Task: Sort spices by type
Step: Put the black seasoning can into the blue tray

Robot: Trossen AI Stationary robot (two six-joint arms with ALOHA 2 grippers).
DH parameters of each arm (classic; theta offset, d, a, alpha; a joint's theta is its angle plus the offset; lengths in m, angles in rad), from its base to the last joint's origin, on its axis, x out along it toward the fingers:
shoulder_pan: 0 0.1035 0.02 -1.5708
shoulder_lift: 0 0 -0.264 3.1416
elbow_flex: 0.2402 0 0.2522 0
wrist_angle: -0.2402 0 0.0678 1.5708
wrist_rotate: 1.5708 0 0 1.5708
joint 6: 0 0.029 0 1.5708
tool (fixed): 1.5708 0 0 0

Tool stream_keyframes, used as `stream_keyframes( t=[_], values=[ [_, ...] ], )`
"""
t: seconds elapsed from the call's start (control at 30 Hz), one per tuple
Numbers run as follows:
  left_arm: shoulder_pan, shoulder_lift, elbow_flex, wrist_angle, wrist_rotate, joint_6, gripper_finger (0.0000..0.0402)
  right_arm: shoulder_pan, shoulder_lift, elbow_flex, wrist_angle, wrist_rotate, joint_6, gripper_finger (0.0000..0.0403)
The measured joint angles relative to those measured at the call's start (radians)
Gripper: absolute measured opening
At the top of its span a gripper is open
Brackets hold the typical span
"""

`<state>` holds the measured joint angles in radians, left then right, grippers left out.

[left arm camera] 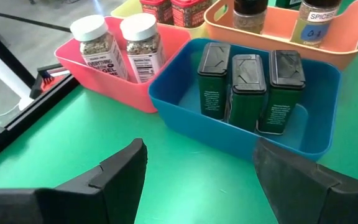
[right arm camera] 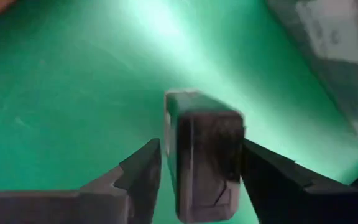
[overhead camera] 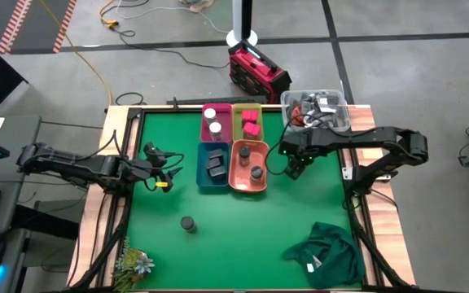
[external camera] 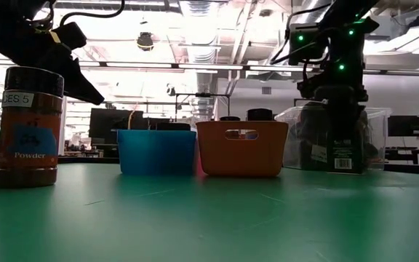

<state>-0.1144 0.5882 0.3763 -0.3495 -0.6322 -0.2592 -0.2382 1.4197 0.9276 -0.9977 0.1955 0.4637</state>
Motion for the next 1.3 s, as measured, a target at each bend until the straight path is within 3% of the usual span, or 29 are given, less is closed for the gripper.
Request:
stream_keyframes(
  t=[0.23, 0.5, 0.8, 0.93, 1.1, 1.3],
  values=[
    [0.0, 0.0, 0.0, 0.0, 0.0, 0.002, 0.0281, 0.001, 0.001, -0.002, 0.003, -0.071, -0.008, 0.0151],
    [0.0, 0.0, 0.0, 0.0, 0.0, 0.003, 0.0281, 0.045, 0.002, 0.07, -0.009, -0.16, -0.054, 0.0151],
    [0.0, 0.0, 0.0, -0.001, 0.011, 0.003, 0.0281, 0.124, 0.001, 0.4, -0.165, -0.133, -0.133, 0.0156],
    [0.0, 0.0, 0.0, -0.001, 0.022, 0.001, 0.0281, 0.172, 0.0, 0.517, -0.017, -0.107, -0.257, 0.0157],
    [0.0, 0.0, 0.0, -0.001, 0.03, -0.01, 0.0281, 0.216, 0.026, 0.537, 0.248, -0.118, -0.412, 0.0159],
    [0.0, 0.0, 0.0, -0.001, 0.048, -0.023, 0.0281, 0.226, 0.19, 0.566, 0.325, -0.168, -0.507, 0.0159]
  ],
)
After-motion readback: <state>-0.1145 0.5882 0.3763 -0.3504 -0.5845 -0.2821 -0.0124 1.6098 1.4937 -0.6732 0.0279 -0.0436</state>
